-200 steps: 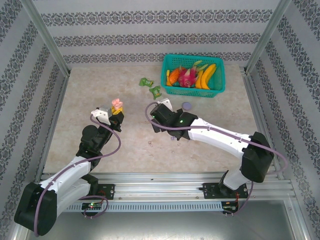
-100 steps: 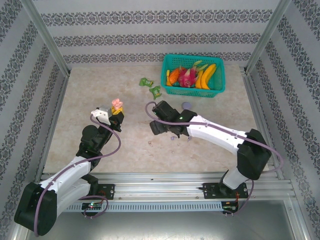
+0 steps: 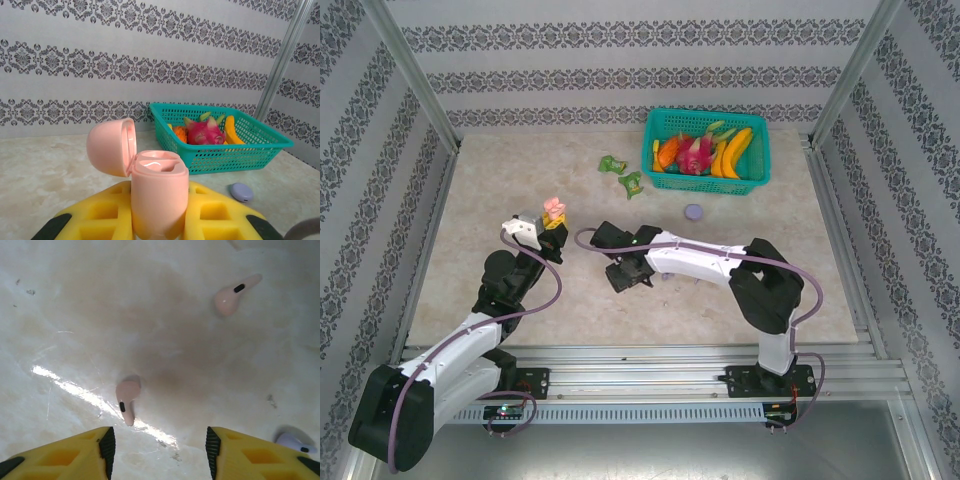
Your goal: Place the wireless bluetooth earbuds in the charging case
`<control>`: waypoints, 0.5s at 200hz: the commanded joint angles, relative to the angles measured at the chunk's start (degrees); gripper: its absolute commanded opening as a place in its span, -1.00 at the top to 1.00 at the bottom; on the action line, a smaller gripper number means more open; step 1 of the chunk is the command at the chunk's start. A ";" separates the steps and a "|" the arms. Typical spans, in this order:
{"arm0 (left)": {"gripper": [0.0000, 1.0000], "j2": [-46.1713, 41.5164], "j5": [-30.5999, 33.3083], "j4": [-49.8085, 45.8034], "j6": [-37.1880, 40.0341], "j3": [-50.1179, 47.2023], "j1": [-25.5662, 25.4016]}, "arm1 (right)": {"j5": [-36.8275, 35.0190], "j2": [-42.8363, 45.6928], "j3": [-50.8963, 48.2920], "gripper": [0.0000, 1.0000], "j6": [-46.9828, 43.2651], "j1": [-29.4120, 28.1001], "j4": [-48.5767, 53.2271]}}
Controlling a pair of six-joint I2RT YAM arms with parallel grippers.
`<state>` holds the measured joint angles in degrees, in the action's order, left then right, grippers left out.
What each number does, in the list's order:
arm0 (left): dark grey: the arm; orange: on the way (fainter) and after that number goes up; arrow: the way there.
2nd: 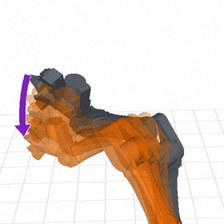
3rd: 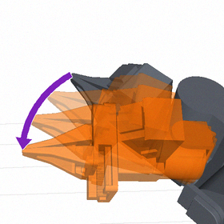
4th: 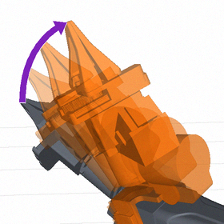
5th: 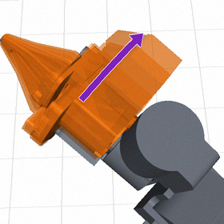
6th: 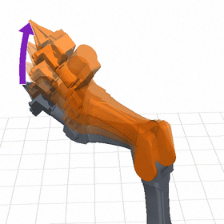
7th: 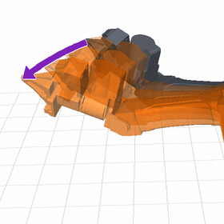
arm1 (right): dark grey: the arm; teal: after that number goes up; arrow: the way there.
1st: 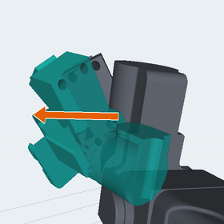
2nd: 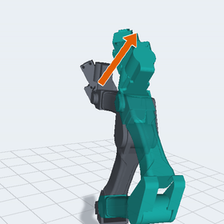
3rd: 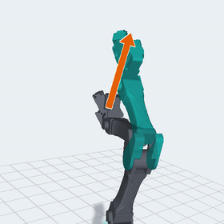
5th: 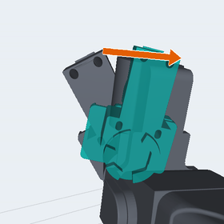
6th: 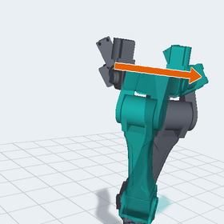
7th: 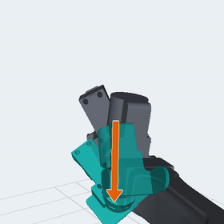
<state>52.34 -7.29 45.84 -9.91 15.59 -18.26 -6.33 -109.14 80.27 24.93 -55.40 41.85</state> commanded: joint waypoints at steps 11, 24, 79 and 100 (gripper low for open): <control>1.00 -1.14 -0.61 2.85 -0.48 0.93 0.64 | 0.12 -2.83 3.25 0.04 3.00 -1.24 2.80; 1.00 -1.20 -0.58 2.94 -0.63 0.79 0.63 | 0.06 -3.93 3.90 0.08 3.84 -1.63 2.65; 1.00 -1.47 -0.49 2.90 -0.63 0.66 0.68 | -0.69 -7.29 5.47 0.24 6.86 -2.34 1.43; 1.00 -1.40 -0.48 2.83 -0.64 0.66 0.68 | -0.74 -8.05 5.31 0.29 7.39 -2.44 0.77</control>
<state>51.94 -7.29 45.87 -9.91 15.59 -18.26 -6.35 -116.03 84.42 30.26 -57.28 42.61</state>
